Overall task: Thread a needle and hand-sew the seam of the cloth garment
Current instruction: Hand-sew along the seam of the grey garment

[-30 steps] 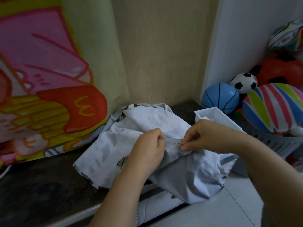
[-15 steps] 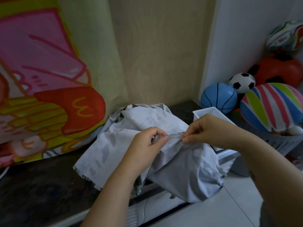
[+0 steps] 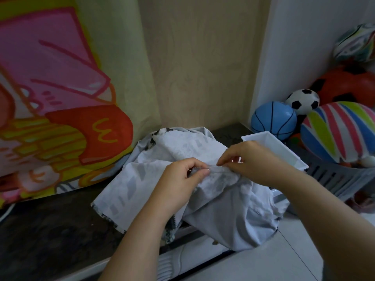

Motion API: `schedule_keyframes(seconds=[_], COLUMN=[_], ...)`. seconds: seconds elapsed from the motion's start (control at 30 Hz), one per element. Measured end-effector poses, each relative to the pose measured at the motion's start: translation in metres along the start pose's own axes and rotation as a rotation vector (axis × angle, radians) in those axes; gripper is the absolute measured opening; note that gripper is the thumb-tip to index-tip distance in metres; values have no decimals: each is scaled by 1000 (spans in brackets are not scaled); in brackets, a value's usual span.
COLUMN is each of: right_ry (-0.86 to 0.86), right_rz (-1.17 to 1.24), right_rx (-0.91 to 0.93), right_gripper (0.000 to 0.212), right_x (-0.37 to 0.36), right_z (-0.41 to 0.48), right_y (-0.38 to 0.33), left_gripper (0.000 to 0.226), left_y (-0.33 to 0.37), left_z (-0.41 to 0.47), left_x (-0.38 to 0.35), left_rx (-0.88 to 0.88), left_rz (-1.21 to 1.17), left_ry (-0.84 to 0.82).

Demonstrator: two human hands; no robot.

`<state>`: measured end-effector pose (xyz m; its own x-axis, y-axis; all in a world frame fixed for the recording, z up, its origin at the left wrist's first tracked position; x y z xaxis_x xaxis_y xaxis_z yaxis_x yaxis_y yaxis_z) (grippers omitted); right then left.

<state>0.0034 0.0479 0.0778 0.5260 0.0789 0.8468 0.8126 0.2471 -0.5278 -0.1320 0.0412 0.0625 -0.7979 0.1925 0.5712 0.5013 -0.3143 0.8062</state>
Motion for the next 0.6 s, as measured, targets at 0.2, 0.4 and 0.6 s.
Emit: schedule_keyframes(seconds=[0.2,0.4,0.6], right_ry=[-5,-21,-40], right_rz=[-23,-38,-37], right_rx=[-32,-53,-41], right_gripper=[23,22,24], right_x=[1,0,-2], right_z=[-2,-2,-2], right_y=[1,3,-2], left_gripper=[14,13,9], left_y=[-5,-6,-5], left_z=[1,1,0], left_x=[0,1,0], left_rx=[22,37,33], left_rz=[-10,-14,-17], left_ry=[4,10,5])
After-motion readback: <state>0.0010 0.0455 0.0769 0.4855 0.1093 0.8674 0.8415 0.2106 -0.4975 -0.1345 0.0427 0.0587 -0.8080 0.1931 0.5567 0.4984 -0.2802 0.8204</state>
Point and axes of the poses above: each hand's wrist, its own z-axis towards the middle knuckle, its own x-axis out of the back of the hand, y = z × x, the point moved 10 cm from there along z, towards the middle knuckle, and after that the axes turned 5 degrees about z, right-handed, at the moved point
